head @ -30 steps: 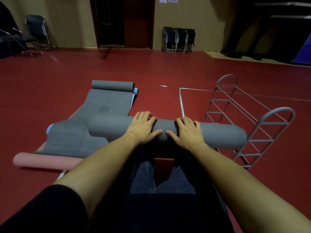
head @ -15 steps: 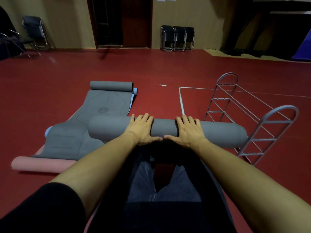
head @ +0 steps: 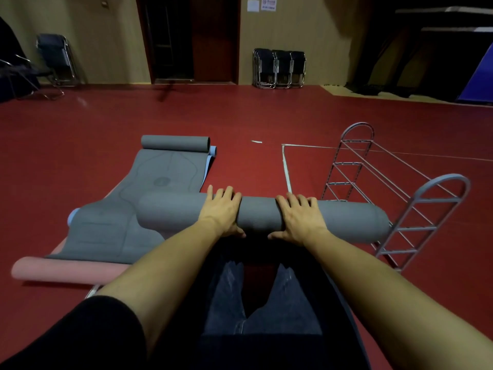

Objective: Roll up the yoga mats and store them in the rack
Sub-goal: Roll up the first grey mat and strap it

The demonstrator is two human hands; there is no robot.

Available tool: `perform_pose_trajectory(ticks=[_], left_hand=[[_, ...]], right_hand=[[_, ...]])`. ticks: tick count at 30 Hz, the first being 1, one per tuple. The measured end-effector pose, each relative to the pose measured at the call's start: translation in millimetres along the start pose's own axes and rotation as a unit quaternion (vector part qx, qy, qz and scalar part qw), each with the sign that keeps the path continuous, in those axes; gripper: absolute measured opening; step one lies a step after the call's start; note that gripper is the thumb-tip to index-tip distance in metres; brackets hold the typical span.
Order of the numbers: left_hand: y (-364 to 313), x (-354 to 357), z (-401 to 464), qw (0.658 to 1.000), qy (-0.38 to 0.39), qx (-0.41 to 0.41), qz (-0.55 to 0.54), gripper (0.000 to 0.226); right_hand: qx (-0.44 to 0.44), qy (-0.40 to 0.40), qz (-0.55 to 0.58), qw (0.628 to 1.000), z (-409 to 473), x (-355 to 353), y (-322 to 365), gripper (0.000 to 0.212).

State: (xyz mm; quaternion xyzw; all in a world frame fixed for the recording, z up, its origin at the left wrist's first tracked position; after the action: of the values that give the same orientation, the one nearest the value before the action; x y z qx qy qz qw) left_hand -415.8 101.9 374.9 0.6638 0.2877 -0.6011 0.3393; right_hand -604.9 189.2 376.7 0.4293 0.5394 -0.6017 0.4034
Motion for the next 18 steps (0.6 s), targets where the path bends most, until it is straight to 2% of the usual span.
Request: perform_pose_trajectory(ticks=[4, 8, 18], left_hand=[[7, 5, -3, 0.999, -0.018, 0.017, -0.038, 0.115], [10, -7, -14, 0.997, -0.07, 0.013, -0.038, 0.108], [22, -120, -27, 0.975, -0.222, -0.001, 0.009, 0.107]], right_hand=[[-0.016, -0.001, -0.016, 1.0, -1, -3, 0, 0.108], [-0.023, -0.047, -0.038, 0.998, -6, -19, -1, 0.104], [0.011, -0.181, -0.076, 0.981, -4, -124, -31, 0.103]])
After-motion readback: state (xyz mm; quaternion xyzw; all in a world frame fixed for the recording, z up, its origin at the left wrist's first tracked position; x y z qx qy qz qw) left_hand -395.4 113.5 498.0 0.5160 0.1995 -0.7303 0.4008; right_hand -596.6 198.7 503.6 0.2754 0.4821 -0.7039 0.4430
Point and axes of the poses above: each hand's wrist, its own z-axis towards the middle knuckle, its own x-axis out of the palm, y = z × x, the point moved 4 cm from there along z, towards the middle knuckle, and after that the axes turned 7 degrees about y, right-handed, at the moved point
